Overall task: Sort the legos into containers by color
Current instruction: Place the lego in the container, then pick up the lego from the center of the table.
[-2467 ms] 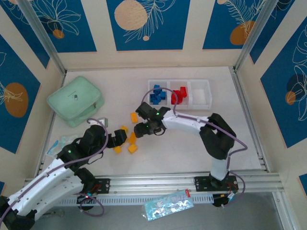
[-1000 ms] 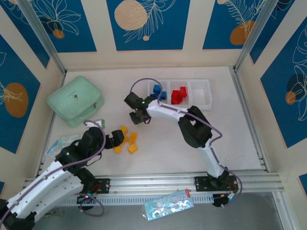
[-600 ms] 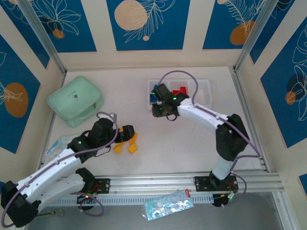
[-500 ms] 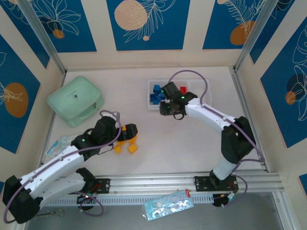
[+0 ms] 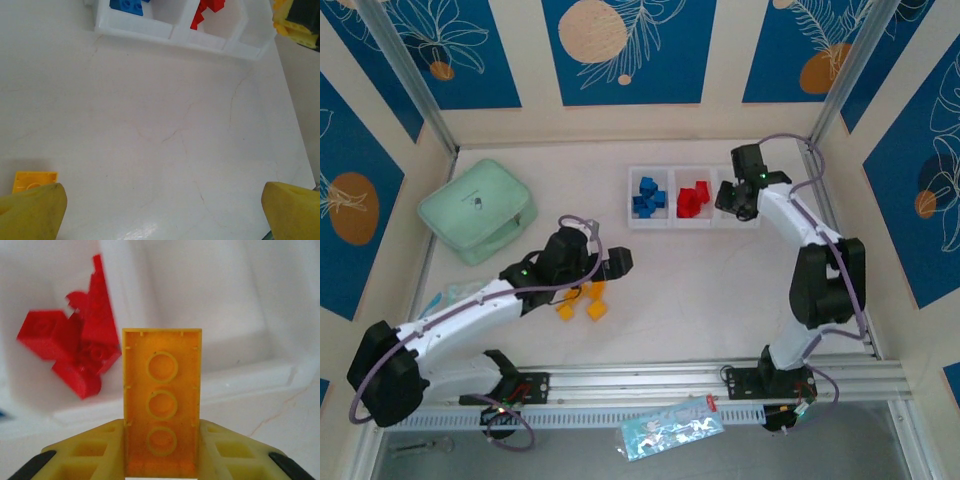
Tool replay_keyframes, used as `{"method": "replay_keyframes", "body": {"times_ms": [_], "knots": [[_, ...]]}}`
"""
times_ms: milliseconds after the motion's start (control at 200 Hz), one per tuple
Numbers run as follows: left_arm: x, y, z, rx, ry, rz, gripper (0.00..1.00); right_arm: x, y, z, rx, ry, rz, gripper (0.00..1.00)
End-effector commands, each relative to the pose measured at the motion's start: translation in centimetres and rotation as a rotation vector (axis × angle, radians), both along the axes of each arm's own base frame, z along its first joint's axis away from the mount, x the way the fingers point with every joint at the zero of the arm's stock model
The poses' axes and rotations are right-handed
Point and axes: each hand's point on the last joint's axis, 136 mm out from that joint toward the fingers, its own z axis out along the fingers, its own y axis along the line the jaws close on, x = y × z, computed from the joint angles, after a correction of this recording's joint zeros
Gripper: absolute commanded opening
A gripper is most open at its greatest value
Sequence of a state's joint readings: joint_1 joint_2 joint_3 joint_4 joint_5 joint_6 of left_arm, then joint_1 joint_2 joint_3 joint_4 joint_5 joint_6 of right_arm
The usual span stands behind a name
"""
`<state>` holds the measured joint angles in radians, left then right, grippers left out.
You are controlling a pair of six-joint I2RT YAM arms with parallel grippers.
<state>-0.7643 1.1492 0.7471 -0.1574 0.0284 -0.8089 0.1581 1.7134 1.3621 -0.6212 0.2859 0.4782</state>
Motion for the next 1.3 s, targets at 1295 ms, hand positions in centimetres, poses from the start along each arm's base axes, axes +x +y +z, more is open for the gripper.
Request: {"method": "replay_keyframes", "body": {"times_ms": [1295], "knots": [[-2.8,8.1,0.0,0.148,-0.060,0.155,0.99,-11.0,18.2,1.0,0.106,0.044,0.477,0.64]]}}
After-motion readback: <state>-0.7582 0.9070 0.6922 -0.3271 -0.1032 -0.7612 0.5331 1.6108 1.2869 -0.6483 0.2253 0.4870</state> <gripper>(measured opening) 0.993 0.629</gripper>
